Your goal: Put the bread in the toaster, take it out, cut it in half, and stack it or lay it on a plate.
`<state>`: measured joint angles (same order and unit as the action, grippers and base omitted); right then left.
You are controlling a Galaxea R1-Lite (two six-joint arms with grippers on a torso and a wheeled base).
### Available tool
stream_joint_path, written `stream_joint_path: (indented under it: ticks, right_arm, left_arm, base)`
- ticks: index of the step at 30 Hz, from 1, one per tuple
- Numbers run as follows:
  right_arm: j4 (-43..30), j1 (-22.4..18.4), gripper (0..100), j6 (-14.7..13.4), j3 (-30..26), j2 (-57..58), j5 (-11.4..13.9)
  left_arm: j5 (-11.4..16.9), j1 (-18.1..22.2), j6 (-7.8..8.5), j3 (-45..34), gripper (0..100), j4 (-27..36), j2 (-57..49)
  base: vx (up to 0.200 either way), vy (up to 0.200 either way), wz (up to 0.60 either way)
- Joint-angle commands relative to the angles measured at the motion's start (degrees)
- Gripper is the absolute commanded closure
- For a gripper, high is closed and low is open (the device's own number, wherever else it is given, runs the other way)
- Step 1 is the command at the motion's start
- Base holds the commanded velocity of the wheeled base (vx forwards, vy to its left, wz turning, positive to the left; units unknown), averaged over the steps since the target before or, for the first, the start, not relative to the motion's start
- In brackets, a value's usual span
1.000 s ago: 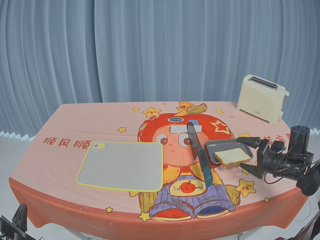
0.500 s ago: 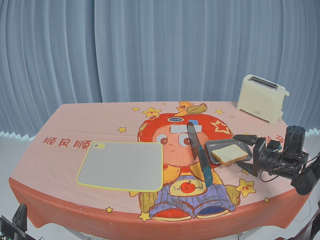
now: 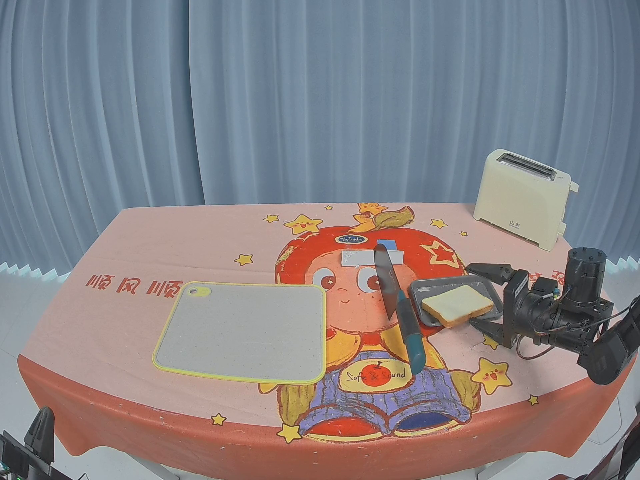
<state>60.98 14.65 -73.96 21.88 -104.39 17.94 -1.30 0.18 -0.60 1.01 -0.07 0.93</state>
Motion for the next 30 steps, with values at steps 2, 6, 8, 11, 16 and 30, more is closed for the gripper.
stream_joint_path:
  ticks: [2,6,8,11,16,30]
  right_arm:
    - [-0.33,-0.77,0,-0.66,1.23,-0.64,-0.01]
    - [-0.07,-0.68,0,-1.1,0.97,-1.78,-0.01]
    - [-0.07,-0.68,0,-1.1,0.88,-1.78,-0.1]
    - [-0.24,-0.68,0,-1.1,0.71,-1.78,-0.1]
    - [-0.33,-0.5,0,-1.1,0.71,-1.7,-0.1]
    - [-0.6,0.82,0,-1.1,0.35,-1.7,-0.01]
  left_arm:
    - [-0.01,0.08,-0.02,-1.01,100,-0.01,-0.31]
    - [-0.01,0.08,-0.02,-1.01,100,-0.01,-0.22]
    - [-0.01,-0.01,-0.02,-1.01,100,-0.01,-0.22]
    - [-0.01,-0.01,-0.02,-1.01,100,-0.01,-0.22]
    - [-0.01,-0.01,-0.02,-1.01,100,-0.01,-0.22]
    - [-0.01,-0.01,-0.02,-1.01,100,-0.01,-0.22]
  base:
    - [0.0,0.0,0.0]
    - [0.0,0.0,0.0]
    - [0.0,0.0,0.0]
    - [0.0,0.0,0.0]
    - [0.0,0.0,0.0]
    - [0.0,0.0,0.0]
